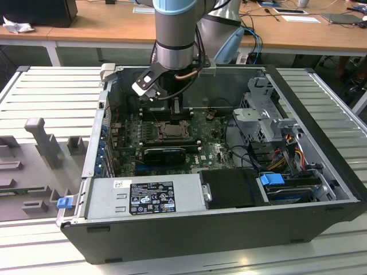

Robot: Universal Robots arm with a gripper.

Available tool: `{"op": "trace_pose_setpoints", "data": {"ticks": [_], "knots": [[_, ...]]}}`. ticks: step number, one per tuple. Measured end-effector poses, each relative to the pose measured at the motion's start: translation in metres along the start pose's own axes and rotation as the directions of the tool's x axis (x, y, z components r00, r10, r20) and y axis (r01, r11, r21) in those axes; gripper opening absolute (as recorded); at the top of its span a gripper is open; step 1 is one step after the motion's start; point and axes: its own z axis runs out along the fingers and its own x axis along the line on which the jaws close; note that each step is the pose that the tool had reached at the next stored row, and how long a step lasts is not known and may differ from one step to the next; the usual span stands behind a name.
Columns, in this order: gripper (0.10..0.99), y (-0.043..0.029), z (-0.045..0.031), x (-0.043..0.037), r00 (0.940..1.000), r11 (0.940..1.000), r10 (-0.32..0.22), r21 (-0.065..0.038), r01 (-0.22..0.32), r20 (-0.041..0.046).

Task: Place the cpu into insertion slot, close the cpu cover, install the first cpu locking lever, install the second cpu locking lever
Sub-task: 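Install the first cpu locking lever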

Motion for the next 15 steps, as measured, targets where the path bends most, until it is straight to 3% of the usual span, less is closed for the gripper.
{"op": "trace_pose_setpoints", "data": {"ticks": [9,15], "knots": [[0.106,0.0011,-0.0262,0.0004,1.0000,1.0000,0.000,0.000,0.000,0.0005],[0.106,0.0013,-0.0302,0.0004,1.0000,1.0000,0.000,0.000,0.000,0.0005]]}}
